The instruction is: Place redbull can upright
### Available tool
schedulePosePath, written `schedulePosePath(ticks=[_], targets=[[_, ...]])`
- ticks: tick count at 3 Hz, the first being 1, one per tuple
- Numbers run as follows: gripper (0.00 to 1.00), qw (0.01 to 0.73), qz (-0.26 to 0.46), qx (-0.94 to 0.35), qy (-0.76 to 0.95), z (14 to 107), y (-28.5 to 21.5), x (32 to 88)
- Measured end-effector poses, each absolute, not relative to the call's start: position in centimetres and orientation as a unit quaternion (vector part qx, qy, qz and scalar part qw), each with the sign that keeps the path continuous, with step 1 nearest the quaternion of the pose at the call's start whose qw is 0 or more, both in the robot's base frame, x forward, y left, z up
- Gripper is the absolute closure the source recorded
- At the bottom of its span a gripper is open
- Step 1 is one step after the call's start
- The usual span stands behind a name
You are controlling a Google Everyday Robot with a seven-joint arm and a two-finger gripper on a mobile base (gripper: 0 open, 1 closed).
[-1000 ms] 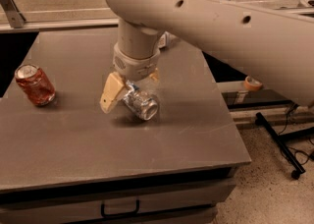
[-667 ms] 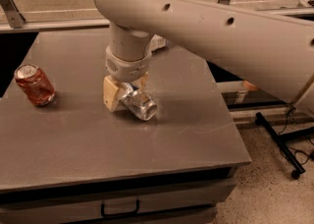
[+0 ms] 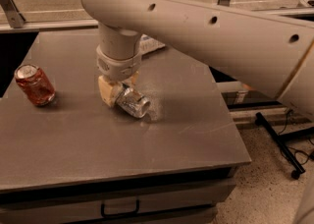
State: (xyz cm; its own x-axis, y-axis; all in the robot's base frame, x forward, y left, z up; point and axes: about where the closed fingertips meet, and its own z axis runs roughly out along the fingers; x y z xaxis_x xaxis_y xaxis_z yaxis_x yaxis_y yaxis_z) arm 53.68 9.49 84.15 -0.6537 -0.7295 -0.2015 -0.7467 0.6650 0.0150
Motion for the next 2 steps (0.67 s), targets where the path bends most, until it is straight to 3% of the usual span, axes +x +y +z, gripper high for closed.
schedulePosePath(ticks=[1,2], targets=[[1.0,0.139,0.112,-0.431,0.884,86.8,11.0,53.7],[1.0,0.224,0.218,-0.429,0.848,91.7,10.1,54.8]])
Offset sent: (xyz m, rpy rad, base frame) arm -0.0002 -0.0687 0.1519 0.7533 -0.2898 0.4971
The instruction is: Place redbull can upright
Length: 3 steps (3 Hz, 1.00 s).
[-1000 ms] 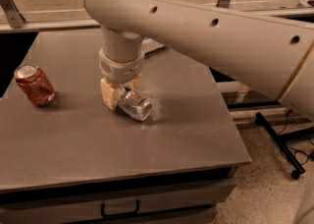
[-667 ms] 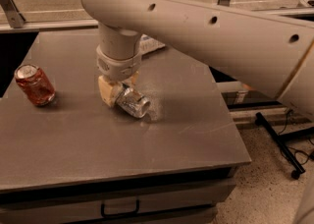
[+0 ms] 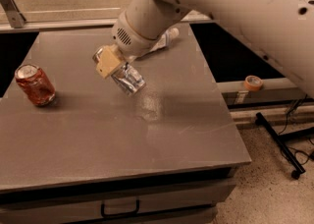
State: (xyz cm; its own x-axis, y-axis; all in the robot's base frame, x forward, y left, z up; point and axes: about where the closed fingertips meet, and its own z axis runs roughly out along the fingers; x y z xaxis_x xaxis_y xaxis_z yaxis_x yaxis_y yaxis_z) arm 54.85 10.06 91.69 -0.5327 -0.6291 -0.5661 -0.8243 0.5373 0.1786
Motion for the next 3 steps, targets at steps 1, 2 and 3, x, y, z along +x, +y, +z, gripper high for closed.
schedulePosePath(ticks=[1,2,3], targets=[[1.0,0.287,0.298,-0.428,0.804,95.3,8.5,54.2],[1.0,0.314,0.307,-0.427,0.791,96.5,5.0,53.5],[1.0,0.321,0.321,-0.427,0.782,96.4,5.7,53.4]])
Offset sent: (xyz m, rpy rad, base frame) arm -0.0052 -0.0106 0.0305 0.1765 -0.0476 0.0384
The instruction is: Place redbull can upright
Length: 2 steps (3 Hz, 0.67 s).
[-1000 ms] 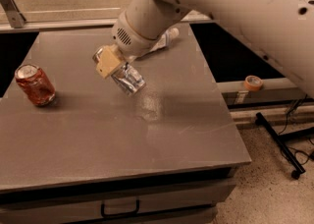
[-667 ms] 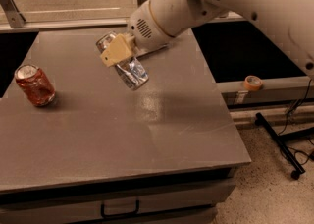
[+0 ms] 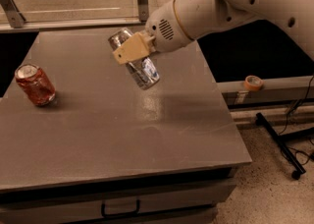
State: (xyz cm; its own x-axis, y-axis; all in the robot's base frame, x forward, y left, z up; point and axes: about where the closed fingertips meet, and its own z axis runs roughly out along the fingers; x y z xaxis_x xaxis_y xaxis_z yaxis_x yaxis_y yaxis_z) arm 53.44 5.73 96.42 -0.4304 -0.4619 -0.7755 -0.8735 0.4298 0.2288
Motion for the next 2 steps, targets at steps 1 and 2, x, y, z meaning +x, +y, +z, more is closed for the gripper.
schedulePosePath(ticks=[1,2], targets=[[1.0,0.355,0.381,-0.416,0.745,96.6,7.0,53.8],[1.0,0.412,0.461,-0.411,0.67,97.9,8.1,54.0]])
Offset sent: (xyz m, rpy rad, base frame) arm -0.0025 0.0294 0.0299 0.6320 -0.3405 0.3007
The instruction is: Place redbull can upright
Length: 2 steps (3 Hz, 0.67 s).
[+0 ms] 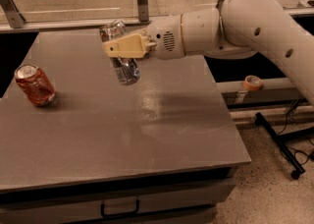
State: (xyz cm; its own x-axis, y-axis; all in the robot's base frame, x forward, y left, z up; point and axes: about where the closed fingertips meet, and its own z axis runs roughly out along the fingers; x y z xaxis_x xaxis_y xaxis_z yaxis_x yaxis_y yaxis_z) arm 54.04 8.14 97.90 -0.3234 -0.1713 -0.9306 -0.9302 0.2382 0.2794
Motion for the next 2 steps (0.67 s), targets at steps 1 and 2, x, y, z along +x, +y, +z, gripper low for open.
schedulePosePath(ticks=[1,2], targets=[[1.0,0.455,0.47,-0.449,0.609,98.5,8.5,53.3],[1.0,0.477,0.443,-0.487,0.582,97.4,8.9,52.5]])
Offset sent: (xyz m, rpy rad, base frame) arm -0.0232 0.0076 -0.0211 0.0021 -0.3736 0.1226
